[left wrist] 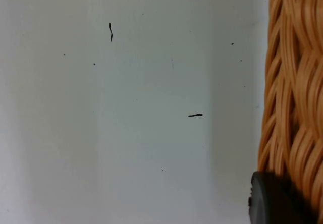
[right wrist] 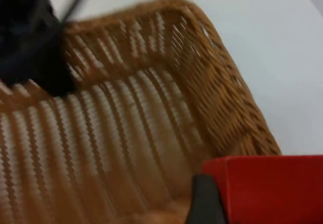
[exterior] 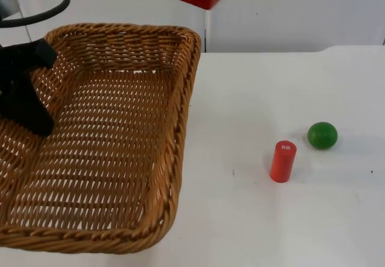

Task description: Pick up the basket with the left hand and place the object to the left of the red cylinder into the basket with the right hand.

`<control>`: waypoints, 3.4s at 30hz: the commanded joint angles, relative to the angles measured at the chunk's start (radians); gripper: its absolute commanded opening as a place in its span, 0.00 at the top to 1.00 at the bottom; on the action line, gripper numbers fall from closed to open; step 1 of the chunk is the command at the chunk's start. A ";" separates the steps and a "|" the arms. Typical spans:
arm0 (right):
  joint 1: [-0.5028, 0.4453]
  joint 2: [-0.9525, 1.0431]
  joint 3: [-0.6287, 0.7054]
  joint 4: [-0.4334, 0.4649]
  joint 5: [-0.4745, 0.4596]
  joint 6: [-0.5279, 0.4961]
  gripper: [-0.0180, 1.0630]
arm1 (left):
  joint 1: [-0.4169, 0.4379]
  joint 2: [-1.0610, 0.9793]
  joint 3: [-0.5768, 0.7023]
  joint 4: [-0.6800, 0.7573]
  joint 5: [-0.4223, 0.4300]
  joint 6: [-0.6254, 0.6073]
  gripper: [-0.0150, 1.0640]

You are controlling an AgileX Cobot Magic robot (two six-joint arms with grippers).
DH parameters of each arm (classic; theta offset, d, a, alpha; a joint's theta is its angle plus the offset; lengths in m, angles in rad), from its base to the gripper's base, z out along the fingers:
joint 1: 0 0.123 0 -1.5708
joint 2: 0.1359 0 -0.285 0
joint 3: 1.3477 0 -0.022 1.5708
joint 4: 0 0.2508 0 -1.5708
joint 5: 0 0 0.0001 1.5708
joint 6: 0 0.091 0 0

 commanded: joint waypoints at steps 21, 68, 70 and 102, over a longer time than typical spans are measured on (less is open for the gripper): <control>0.121 0.255 -0.297 -0.124 0.137 0.212 0.99 | -0.002 -0.017 -0.001 -0.018 0.007 -0.007 0.99; 0.102 0.228 -0.306 -0.170 0.201 0.264 0.27 | -0.002 -0.017 -0.001 -0.016 0.010 -0.007 0.99; 0.084 0.206 -0.303 -0.169 0.224 0.268 0.27 | -0.002 -0.017 -0.001 -0.016 0.012 -0.007 0.99; -0.023 -0.283 0.196 -0.170 0.087 0.265 0.27 | -0.002 -0.017 -0.001 -0.016 0.003 -0.007 0.99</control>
